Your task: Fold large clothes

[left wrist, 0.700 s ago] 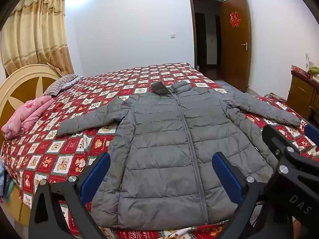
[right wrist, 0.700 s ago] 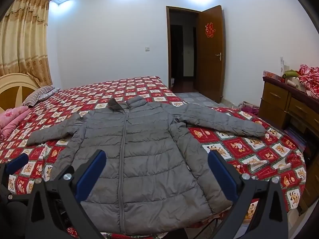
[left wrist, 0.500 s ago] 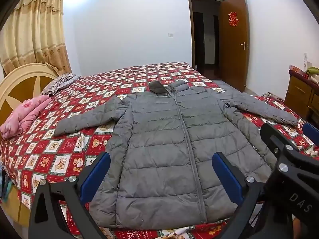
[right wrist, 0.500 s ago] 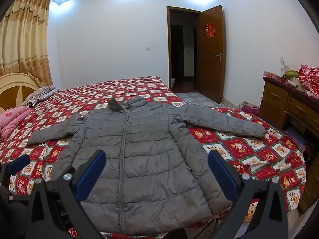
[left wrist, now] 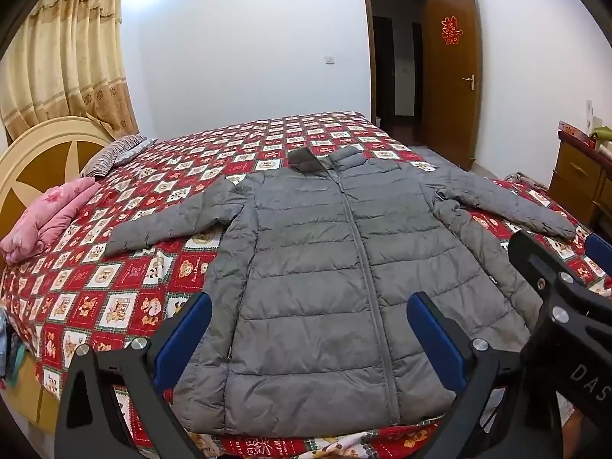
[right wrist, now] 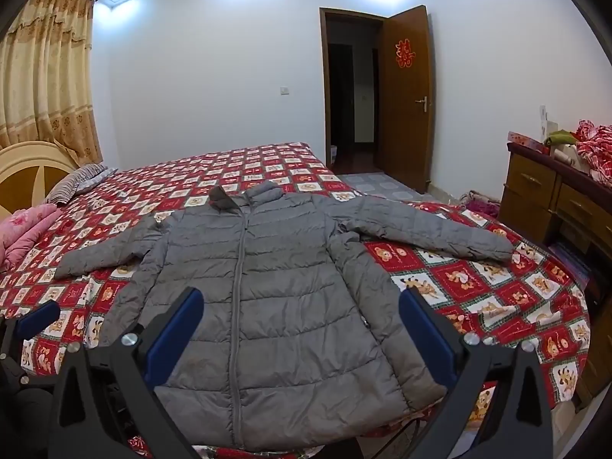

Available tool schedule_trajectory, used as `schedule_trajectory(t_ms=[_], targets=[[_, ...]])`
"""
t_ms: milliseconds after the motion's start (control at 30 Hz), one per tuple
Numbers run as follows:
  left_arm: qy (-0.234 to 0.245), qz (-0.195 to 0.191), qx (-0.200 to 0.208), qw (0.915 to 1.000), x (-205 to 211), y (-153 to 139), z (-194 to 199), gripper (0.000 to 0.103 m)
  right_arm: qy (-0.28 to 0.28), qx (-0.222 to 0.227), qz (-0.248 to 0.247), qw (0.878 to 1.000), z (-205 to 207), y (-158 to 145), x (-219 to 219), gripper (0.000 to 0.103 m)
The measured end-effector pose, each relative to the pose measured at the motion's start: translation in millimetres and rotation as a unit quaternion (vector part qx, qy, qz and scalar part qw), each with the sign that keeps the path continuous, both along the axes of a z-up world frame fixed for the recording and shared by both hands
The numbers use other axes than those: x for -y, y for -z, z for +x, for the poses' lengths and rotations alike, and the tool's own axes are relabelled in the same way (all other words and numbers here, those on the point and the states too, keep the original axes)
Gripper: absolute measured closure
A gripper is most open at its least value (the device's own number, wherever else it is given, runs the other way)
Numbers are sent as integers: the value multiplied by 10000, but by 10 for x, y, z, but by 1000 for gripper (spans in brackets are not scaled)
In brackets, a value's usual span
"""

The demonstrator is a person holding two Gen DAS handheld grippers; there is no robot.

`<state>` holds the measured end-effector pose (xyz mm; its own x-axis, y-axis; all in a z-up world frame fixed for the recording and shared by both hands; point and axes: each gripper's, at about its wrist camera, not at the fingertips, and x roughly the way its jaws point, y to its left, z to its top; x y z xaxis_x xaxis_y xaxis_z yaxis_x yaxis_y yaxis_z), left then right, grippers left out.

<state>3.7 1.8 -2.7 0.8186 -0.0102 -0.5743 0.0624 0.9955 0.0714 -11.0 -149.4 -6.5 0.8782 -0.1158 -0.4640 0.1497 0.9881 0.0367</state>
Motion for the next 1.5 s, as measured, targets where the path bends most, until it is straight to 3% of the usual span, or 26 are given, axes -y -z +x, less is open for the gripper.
schedule_trajectory(t_ms=[1500], targets=[[92, 42, 12, 9999, 43, 29, -6, 1, 6, -83, 88, 9999, -9, 33, -42, 0]])
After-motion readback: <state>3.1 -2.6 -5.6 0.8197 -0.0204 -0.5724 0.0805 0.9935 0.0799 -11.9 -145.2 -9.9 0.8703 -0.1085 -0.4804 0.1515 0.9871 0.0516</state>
